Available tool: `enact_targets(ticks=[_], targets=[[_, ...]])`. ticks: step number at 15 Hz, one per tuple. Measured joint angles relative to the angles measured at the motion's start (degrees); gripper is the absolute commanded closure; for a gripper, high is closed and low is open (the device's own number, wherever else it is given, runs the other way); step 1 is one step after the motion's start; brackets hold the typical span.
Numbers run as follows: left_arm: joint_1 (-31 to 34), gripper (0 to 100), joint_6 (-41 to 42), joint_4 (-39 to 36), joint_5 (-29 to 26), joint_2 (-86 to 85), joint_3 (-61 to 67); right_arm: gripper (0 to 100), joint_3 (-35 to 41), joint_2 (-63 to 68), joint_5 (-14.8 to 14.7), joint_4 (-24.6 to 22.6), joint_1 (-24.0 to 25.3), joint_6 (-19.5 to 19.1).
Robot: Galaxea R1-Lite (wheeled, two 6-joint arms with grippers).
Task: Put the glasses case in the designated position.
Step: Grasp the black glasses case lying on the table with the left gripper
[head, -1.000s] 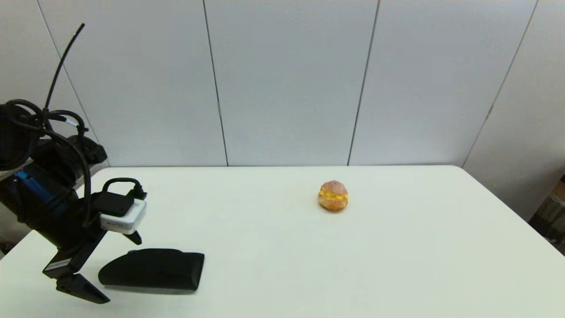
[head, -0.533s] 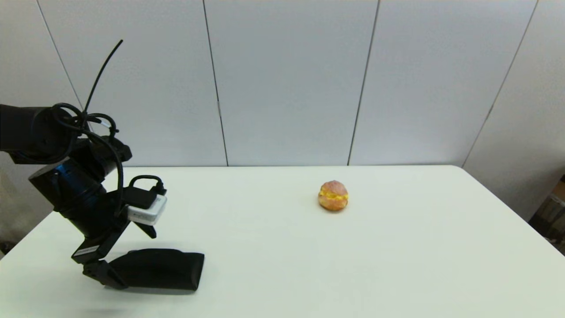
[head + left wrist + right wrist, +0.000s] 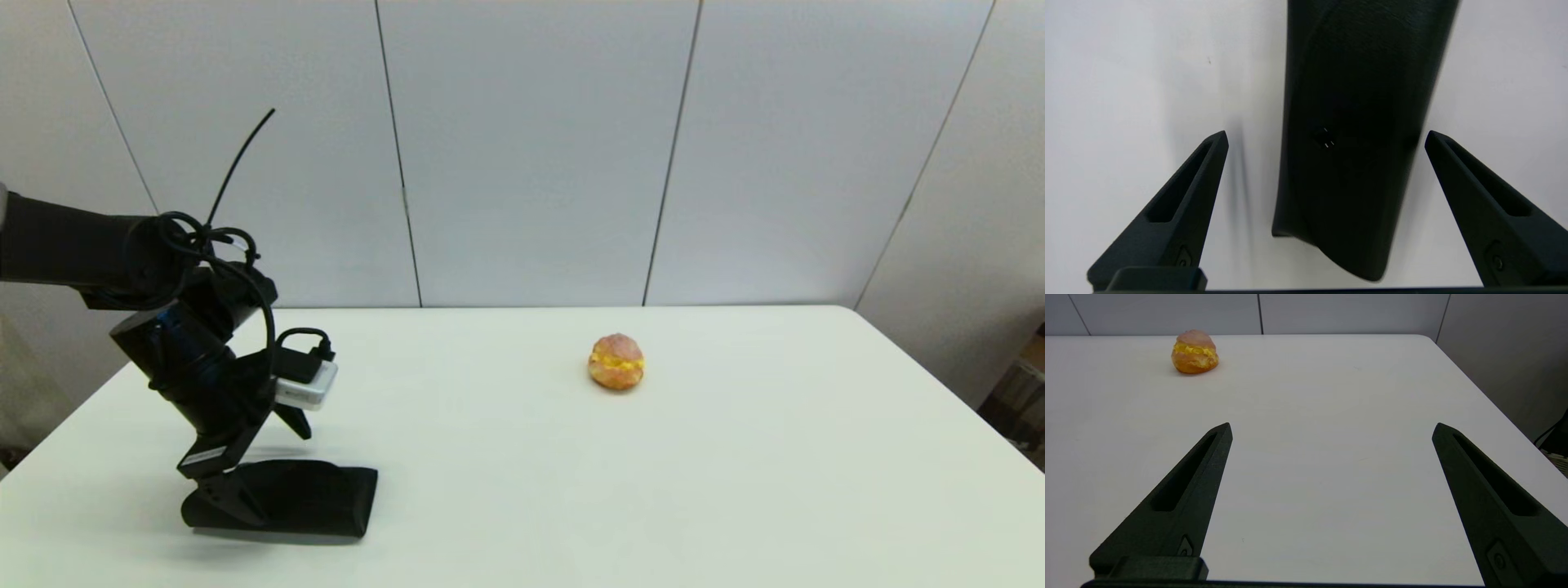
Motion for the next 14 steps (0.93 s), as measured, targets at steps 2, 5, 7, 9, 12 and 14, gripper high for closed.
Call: enact_targets(ticks=[2, 5, 7, 9, 12, 14], targets=[[-0.8, 0, -1.7, -0.5, 0.2, 0.8, 0.5, 0, 0.0, 0.0, 0.0, 0.0, 0.0, 0.0], [-1.6, 0, -2.0, -0.9, 1.0, 1.2, 1.4, 0, 0.0, 0.0, 0.0, 0.0, 0.0, 0.0], [-1.7, 0, -2.0, -0.9, 1.1, 1.1, 2.3, 0, 0.0, 0.0, 0.0, 0.0, 0.0, 0.0], [-1.7, 0, -2.0, -1.0, 1.1, 1.0, 3.0, 0, 0.0, 0.0, 0.0, 0.0, 0.0, 0.0], [-1.8, 0, -2.0, -1.0, 1.1, 0.9, 3.4, 0, 0.0, 0.0, 0.0, 0.0, 0.0, 0.0], [-1.8, 100, -1.9, -1.1, 1.1, 0.9, 3.5, 0, 0.0, 0.0, 0.0, 0.0, 0.0, 0.0]])
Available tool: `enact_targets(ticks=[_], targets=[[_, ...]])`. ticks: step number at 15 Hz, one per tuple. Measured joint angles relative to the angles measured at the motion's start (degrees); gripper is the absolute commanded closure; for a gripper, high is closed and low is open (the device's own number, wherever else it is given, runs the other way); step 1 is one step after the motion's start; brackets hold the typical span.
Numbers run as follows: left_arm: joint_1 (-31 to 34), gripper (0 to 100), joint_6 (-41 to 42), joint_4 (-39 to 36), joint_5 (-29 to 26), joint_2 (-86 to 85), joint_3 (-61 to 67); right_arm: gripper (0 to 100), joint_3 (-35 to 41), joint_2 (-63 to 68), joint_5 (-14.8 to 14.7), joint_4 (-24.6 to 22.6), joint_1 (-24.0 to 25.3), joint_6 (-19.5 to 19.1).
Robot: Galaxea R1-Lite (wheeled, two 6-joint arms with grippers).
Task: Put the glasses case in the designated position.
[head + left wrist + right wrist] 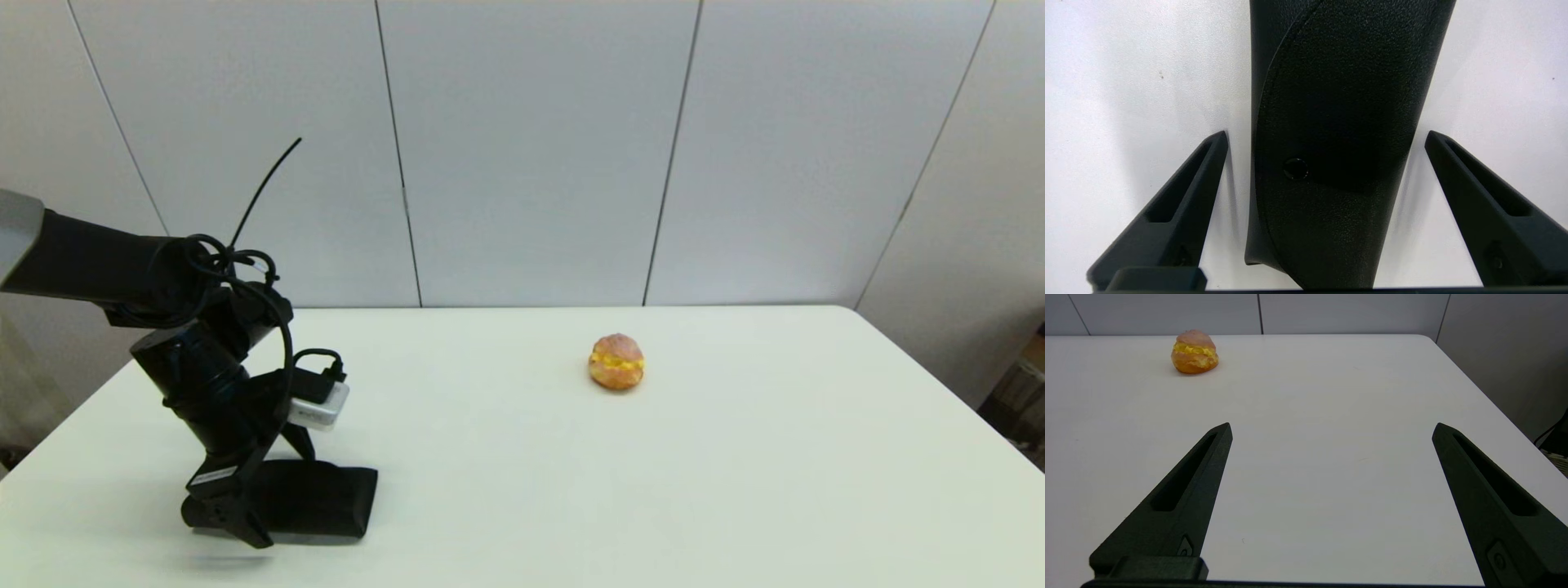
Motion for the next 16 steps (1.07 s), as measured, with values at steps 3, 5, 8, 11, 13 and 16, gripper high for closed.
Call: enact_targets(ticks=[3, 5, 8, 11, 13, 16], targets=[[0.0, 100, 0.0, 0.0, -0.1, -0.1, 0.1, 0, 0.0, 0.0, 0.0, 0.0, 0.0, 0.0], [-0.1, 100, 0.0, 0.0, -0.2, -0.1, 0.2, 0, 0.0, 0.0, 0.0, 0.0, 0.0, 0.0], [-0.2, 100, 0.0, 0.0, -0.5, -0.5, 0.3, 0, 0.0, 0.0, 0.0, 0.0, 0.0, 0.0], [-0.7, 100, -0.2, -0.1, -1.0, -1.8, 0.2, 0, 0.0, 0.0, 0.0, 0.0, 0.0, 0.0], [-2.3, 100, -2.5, -2.0, -3.1, -2.5, -0.1, 0, 0.0, 0.0, 0.0, 0.0, 0.0, 0.0], [-7.3, 100, -10.1, -5.6, -6.3, -3.0, -0.2, 0, 0.0, 0.0, 0.0, 0.0, 0.0, 0.0]])
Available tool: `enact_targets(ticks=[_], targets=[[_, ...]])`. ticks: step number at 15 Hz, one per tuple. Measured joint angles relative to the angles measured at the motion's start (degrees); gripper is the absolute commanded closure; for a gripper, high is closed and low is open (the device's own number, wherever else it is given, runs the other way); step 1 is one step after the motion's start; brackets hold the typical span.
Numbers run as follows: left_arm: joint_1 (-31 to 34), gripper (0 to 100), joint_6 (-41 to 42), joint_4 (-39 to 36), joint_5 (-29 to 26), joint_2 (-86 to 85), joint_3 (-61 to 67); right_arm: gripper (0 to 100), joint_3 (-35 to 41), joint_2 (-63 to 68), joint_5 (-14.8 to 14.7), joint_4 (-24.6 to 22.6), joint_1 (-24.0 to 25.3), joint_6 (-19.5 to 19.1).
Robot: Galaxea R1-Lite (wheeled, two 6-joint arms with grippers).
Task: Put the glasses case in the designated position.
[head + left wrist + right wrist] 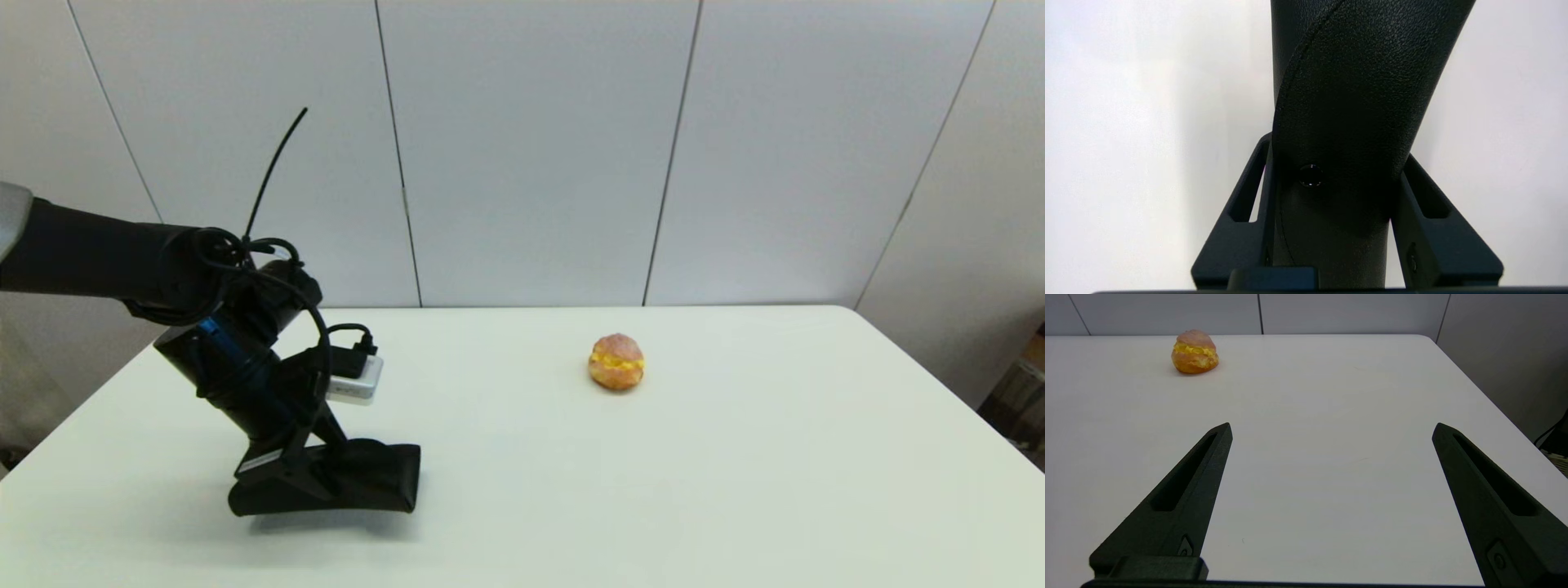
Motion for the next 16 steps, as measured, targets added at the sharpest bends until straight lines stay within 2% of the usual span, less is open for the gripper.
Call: enact_targets(ticks=[3, 7, 9, 13, 16], targets=[[-6.1, 100, -10.0, -4.4, -2.2, -0.1, -0.4, 0, 0.0, 0.0, 0.0, 0.0, 0.0, 0.0], [-15.5, 100, -25.5, -18.3, -2.9, 0.7, -0.7, 0, 0.0, 0.0, 0.0, 0.0, 0.0, 0.0], [-19.1, 100, -30.2, -23.8, -2.9, 1.8, -1.9, 0, 0.0, 0.0, 0.0, 0.0, 0.0, 0.0], [-22.9, 100, -28.9, -24.4, -2.2, 5.2, -9.1, 0, 0.0, 0.0, 0.0, 0.0, 0.0, 0.0], [-24.6, 100, -25.4, -21.5, -0.7, 8.0, -15.2, 0, 0.0, 0.0, 0.0, 0.0, 0.0, 0.0]])
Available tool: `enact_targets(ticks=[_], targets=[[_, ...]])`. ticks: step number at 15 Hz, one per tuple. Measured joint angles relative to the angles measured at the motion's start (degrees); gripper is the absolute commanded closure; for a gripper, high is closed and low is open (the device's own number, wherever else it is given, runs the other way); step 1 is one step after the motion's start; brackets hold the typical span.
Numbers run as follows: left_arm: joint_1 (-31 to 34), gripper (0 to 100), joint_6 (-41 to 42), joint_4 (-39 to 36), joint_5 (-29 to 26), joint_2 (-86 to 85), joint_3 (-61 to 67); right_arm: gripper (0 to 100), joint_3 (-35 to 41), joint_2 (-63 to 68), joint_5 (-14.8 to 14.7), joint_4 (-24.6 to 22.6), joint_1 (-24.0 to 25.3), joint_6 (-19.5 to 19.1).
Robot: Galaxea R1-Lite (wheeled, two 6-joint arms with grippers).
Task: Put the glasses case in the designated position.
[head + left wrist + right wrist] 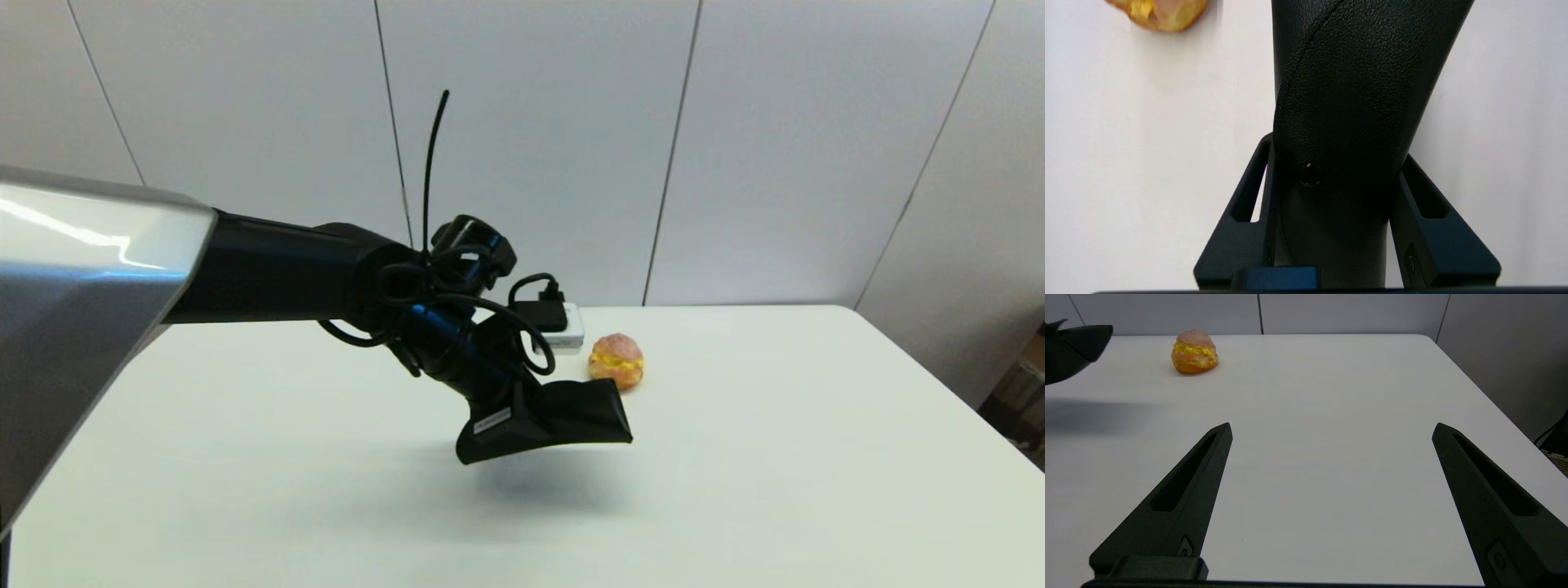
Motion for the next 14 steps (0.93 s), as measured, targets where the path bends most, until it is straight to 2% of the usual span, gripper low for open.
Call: enact_targets(ticks=[8, 14], targets=[[-4.2, 100, 1.3, 7.7, 0.9, 8.8, -16.5, 0, 0.0, 0.0, 0.0, 0.0, 0.0, 0.0], [-6.1, 100, -1.2, 7.7, 0.8, 12.7, -20.4, 0, 0.0, 0.0, 0.0, 0.0, 0.0, 0.0]])
